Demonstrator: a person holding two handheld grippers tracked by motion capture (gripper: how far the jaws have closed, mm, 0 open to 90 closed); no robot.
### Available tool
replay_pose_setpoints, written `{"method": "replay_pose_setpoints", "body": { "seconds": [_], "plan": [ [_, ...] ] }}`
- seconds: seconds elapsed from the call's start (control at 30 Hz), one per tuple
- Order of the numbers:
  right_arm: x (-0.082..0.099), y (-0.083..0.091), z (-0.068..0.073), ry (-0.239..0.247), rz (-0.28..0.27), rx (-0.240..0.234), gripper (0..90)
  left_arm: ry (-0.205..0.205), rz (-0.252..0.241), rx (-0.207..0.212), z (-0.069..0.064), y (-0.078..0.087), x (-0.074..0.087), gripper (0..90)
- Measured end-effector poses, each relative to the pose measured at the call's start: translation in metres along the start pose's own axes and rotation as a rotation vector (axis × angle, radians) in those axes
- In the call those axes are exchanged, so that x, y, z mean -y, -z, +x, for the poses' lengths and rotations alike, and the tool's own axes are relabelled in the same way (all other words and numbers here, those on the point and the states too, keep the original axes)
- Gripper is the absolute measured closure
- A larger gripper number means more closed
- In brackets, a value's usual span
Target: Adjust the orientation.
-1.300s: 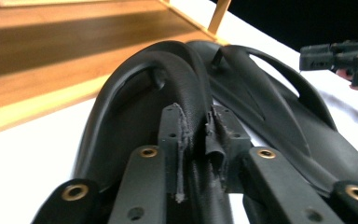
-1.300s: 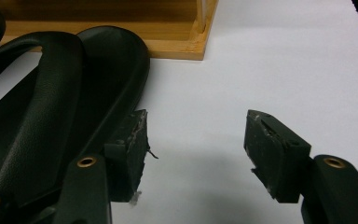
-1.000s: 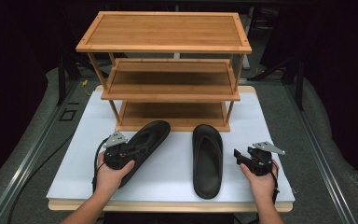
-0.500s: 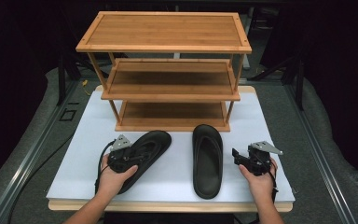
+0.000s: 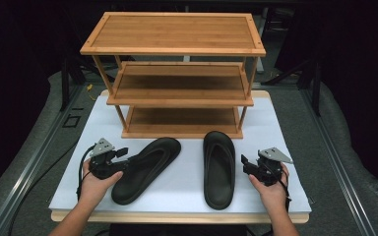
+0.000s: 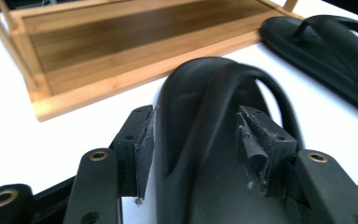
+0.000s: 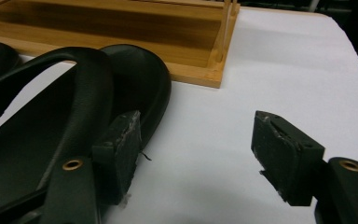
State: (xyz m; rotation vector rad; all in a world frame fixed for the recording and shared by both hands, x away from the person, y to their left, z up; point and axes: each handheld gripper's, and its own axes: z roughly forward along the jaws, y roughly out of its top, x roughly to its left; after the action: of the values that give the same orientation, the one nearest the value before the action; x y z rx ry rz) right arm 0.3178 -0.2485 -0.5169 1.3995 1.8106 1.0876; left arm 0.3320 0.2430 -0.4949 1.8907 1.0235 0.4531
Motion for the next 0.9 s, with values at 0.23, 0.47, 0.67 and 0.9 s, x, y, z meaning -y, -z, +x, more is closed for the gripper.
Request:
{"method": "replay_pose_setpoints", "body": {
  "seconds": [0.23,0.47,0.67,0.9],
  "plan": [
    [0.001,-0.001,0.004,0.023,0.007,0.001,35.2,-0.065,0.028,0.010,-0.001,-0.009,0.008,43.4],
    [0.002,0.000,0.003,0.019,0.027,0.001,39.2,-0.043,0.049,0.039,0.008,-0.017,0.015,51.0],
    [0.003,0.000,-0.001,-0.010,0.031,-0.002,41.5,-0.062,0.063,0.053,0.008,-0.020,0.020,57.4],
    [0.003,0.000,-0.003,-0.031,0.027,-0.004,42.5,-0.159,0.103,0.001,0.001,-0.024,0.022,66.5]
  ]
}}
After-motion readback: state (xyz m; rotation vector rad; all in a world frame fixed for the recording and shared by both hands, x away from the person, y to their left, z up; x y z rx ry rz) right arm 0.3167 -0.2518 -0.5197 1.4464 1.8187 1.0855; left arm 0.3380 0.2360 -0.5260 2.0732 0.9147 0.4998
